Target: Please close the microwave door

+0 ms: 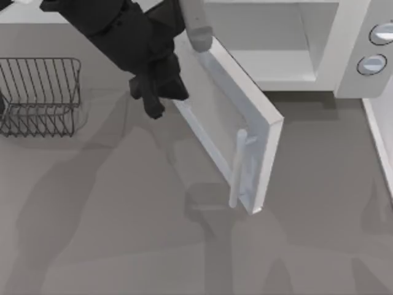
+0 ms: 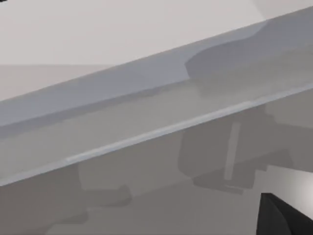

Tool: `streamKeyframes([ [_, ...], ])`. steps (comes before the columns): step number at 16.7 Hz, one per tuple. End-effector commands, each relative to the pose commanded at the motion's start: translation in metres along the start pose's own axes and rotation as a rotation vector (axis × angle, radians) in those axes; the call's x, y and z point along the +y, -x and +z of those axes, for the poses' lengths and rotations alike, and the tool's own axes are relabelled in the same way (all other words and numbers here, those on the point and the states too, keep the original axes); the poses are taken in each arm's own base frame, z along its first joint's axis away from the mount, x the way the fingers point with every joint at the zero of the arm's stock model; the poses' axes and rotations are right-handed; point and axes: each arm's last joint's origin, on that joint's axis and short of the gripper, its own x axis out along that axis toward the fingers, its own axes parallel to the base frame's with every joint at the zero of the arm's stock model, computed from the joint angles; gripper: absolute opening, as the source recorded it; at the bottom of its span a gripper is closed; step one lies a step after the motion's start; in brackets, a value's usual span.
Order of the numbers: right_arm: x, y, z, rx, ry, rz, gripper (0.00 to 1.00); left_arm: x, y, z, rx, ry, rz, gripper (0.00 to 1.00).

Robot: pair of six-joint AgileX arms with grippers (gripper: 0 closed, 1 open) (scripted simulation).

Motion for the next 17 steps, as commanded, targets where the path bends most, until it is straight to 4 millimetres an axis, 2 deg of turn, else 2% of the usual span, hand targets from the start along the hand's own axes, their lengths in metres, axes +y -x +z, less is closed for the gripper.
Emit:
streamKeyframes([
  [4,0.000,0.000,0.000,0.000,0.000,0.000,1.00,-0.003,-0.008,0.013,0.000,0.001,0.001,0.00],
  [8,0.000,0.000,0.000,0.000,0.000,0.000,1.00,-0.003,-0.007,0.013,0.000,0.004,0.001,0.00],
  [13,0.000,0.000,0.000,0.000,0.000,0.000,1.00,-0.006,-0.017,0.028,0.000,0.005,0.001,0.00],
  [17,0.000,0.000,0.000,0.000,0.000,0.000,1.00,-0.006,-0.016,0.028,0.000,0.007,0.002,0.00],
])
